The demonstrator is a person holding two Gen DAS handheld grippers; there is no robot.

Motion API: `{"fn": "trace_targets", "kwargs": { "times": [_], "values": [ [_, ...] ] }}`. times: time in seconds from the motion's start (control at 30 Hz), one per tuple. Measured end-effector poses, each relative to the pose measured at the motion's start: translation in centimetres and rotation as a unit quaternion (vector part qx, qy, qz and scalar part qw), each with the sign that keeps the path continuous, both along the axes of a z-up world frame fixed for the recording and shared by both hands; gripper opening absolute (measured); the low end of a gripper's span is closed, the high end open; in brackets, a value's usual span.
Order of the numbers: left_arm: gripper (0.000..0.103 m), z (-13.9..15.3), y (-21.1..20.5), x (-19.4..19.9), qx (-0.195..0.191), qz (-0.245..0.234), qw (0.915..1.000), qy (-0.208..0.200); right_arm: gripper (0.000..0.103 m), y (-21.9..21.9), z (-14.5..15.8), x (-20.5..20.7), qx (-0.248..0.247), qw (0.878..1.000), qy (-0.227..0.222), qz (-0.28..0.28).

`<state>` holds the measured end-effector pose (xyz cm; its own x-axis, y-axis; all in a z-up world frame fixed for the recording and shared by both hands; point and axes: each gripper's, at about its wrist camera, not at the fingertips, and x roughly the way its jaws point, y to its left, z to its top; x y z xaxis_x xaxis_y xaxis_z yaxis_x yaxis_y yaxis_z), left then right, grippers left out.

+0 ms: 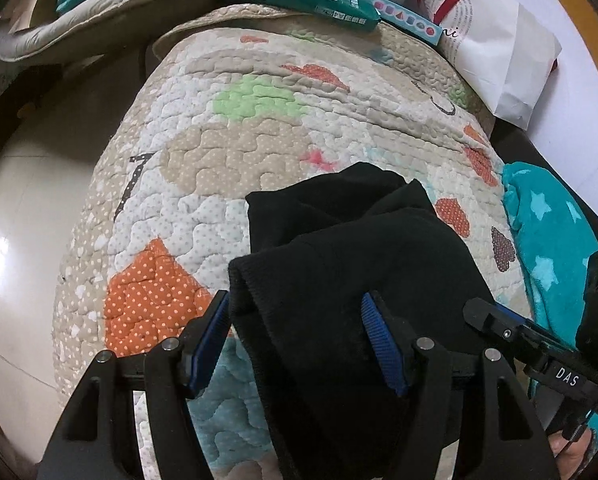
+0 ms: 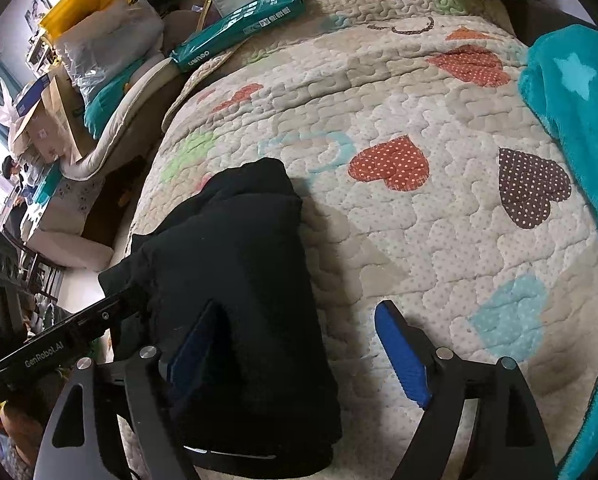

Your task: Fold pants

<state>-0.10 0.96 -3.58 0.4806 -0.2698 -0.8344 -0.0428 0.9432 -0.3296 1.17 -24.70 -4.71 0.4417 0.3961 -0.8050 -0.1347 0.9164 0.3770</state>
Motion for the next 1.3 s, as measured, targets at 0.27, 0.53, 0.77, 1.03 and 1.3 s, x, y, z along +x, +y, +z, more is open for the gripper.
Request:
{"fn": "trace_targets", "kwargs": {
  "times": [0.27, 0.53, 0.77, 1.03, 1.3],
  "values": [
    [0.066, -0.1, 0.0, 0.1, -0.003, 0.001, 1.0, 0.003, 0.088, 0.0, -0.3, 0.1, 0.002, 1.0, 0.004, -0.002],
    [0.066, -1.0, 0.5, 0.4, -0.037, 0.005, 0.9991, 0.021, 0.089, 0.1, -0.2, 0.5, -0.007, 1.0, 0.02, 0.0],
    [0.079, -2.2, 0.6, 1.5, -0.111, -0.001, 0.9936, 0.021, 0.089, 1.7, 1.1, 3.3, -0.045, 0.998, 0.027, 0.038],
    [0.052, -2.1, 0.3, 2.2, -0.123, -0.007, 0.9922, 0.023, 0.089, 4.7, -1.7, 7.2, 0.023, 0.994, 0.063, 0.084],
    [0.038, -1.2, 0.0, 2.9, -0.127, -0.011, 0.9915, 0.025, 0.048, 5.3, -0.5, 7.0, 0.028, 0.991, 0.05, 0.121]
  ]
}}
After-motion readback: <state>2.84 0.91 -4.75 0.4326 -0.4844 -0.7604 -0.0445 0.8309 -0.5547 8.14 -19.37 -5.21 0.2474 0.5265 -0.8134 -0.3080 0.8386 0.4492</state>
